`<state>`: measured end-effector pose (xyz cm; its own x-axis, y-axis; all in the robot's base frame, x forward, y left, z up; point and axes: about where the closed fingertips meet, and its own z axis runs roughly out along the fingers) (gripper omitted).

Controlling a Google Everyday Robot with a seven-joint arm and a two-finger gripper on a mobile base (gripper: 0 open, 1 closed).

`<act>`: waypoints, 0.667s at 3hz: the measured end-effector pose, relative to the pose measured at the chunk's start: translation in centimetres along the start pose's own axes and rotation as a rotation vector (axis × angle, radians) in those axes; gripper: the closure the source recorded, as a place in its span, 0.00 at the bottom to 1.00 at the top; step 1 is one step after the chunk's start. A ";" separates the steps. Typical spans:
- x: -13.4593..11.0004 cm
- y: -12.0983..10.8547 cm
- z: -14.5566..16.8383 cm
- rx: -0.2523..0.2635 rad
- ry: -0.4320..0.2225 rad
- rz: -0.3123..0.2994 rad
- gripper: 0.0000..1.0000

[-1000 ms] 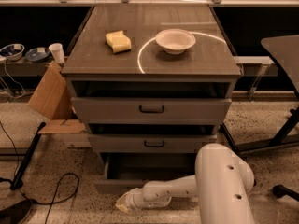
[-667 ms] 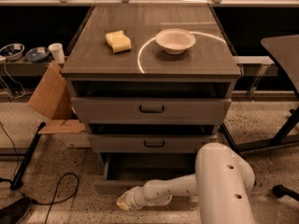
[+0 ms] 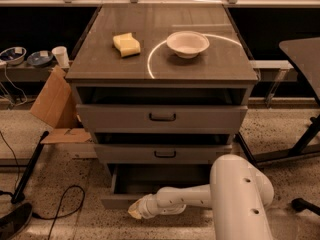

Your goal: Close bottom drawer

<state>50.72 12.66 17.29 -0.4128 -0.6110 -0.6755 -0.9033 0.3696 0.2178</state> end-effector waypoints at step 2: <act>-0.6 -2.4 -0.2 0.009 0.002 0.009 0.86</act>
Offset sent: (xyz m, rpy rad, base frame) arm 0.0412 -0.0094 0.0025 -0.0055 0.0000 -0.0189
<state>53.09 12.01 17.32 -0.4212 -0.6087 -0.6724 -0.8985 0.3811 0.2179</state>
